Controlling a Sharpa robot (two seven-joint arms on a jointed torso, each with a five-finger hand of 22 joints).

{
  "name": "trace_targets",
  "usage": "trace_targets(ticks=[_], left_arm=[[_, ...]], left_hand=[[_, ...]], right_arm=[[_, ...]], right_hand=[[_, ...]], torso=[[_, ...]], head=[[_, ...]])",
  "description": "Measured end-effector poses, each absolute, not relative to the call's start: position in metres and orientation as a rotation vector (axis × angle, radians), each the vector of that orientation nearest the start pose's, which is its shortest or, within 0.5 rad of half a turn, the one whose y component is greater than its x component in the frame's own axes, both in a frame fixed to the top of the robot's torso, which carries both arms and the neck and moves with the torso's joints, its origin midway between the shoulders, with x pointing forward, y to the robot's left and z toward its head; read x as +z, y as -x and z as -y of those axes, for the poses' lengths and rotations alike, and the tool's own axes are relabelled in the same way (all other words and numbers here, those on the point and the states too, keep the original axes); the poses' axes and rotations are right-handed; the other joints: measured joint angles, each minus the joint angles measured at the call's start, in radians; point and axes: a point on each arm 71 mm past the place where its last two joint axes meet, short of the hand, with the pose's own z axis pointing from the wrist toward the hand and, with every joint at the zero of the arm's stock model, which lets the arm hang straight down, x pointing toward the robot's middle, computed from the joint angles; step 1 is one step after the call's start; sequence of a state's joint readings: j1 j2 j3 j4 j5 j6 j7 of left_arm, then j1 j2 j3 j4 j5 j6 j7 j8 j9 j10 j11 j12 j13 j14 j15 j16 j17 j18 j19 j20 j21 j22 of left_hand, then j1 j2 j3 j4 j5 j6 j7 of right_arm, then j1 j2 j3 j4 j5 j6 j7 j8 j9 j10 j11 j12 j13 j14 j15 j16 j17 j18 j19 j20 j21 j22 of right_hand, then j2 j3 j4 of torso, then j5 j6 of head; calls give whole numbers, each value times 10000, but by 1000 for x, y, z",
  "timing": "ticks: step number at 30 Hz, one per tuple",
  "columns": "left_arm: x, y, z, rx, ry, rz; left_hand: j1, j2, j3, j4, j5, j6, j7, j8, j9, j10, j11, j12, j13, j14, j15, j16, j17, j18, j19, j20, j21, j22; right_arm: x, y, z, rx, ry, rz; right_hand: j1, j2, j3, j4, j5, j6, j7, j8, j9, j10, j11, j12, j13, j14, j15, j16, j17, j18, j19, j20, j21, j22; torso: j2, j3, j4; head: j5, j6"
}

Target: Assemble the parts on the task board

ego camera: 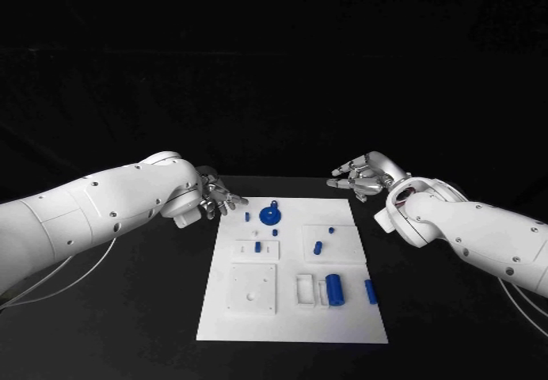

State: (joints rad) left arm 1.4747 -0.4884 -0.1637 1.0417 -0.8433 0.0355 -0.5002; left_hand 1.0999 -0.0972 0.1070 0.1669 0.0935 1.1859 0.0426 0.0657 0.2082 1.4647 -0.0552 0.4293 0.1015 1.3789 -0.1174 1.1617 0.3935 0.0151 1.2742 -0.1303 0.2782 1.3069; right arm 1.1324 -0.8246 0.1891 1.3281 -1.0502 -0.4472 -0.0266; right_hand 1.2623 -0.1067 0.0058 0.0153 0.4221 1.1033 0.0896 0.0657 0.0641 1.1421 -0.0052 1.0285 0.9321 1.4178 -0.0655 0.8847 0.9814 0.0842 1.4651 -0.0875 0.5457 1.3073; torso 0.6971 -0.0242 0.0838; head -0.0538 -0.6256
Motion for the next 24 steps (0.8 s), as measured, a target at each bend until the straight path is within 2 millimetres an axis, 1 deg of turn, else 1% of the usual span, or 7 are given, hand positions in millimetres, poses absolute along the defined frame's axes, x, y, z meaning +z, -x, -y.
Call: trace_targets(ticks=[2, 5, 7, 10, 14, 18, 24], left_arm=[[-133, -594, -179, -3811, 4129, -20983], [-132, -600, -179, -3602, 4108, -20990], [-132, -604, -178, -3457, 4072, -21015], [-132, -609, -178, -3259, 3992, -21104], [-135, -613, -178, -3047, 3912, -21266], [-142, -614, -178, -2901, 3851, -21445], [-142, -617, -177, -2858, 3762, -21526]], left_hand=[[-41, 41, 0, 0, 0, -87, 27, 0, -74, 15, 16, -4, 6, -19, 19, 0, 0, 0, 21, 20, -47, 13], [-41, 41, -30, 30, -81, -270, 74, 7, -392, 15, 60, -4, 29, -36, 36, 0, -10, 1, 36, 36, -191, 13], [-40, 40, -67, 67, -135, -284, 89, 69, -583, 3, 73, -4, 30, -36, 36, 0, -17, 0, 62, 61, -268, 12], [-40, 40, -115, 115, -135, -314, 118, 69, -696, 3, 73, -63, 30, -70, 70, 0, -17, 1, 70, 70, -307, 12], [-40, 40, -114, 114, -135, -320, 125, 69, -720, 3, 73, -63, 42, -70, 70, 0, -17, 1, 70, 70, -307, 11], [-112, 112, -182, 100, -135, -321, 125, 69, -765, 3, 73, -63, 57, -70, 70, 0, -16, 1, 106, 34, -307, 11], [-159, 158, -207, 124, -186, -299, 106, 148, -760, 4, 73, -63, 72, -70, 69, 0, -16, 1, 105, 35, -343, 10]], right_arm=[[-145, -536, 269, 7600, -4418, -14482], [-145, -536, 268, 7638, -4405, -14485], [-145, -535, 267, 7661, -4394, -14486], [-144, -535, 267, 7684, -4395, -14464], [-141, -535, 266, 7741, -4408, -14387], [-138, -535, 266, 7788, -4412, -14336], [-136, -535, 264, 7853, -4413, -14274]], right_hand=[[0, 0, -10, 11, 0, -56, 33, 0, 0, 0, 0, 0, 0, 0, 0, 0, 2, 0, 0, 0, 0, 0], [0, 0, -27, 27, 0, -70, 47, 0, 0, 0, 0, 0, 0, 0, 0, 0, 10, 0, 0, 0, 0, 0], [0, 0, -27, 27, 0, -70, 47, 0, 0, 0, 0, 0, 0, 0, 0, 0, 10, 0, 0, 0, 0, 0], [0, 0, -27, 27, 0, -71, 47, 0, 0, 0, 0, 0, 0, 0, 0, 0, 10, -1, 0, 0, 0, 0], [0, 0, -27, 27, 50, -71, 47, 0, 0, 0, 0, 0, 0, 0, 0, 0, 9, -1, 0, 0, 0, 0], [0, 0, -27, 27, 50, -70, 47, 0, 0, 0, 0, 0, 1, 0, 0, 0, 9, -1, 0, 0, 0, 0], [0, 0, -43, 44, 73, -70, 46, 0, 0, 0, 0, 0, 1, 0, 0, 0, 8, 0, 0, 0, 0, 0]], torso=[[34, 2, -12], [89, 6, -31], [137, 8, -46], [194, 9, -69], [287, 9, -108], [370, 8, -135], [462, 7, -170]], head=[[24, 30], [42, 75], [54, 99], [60, 137], [89, 213], [98, 276], [90, 328]])
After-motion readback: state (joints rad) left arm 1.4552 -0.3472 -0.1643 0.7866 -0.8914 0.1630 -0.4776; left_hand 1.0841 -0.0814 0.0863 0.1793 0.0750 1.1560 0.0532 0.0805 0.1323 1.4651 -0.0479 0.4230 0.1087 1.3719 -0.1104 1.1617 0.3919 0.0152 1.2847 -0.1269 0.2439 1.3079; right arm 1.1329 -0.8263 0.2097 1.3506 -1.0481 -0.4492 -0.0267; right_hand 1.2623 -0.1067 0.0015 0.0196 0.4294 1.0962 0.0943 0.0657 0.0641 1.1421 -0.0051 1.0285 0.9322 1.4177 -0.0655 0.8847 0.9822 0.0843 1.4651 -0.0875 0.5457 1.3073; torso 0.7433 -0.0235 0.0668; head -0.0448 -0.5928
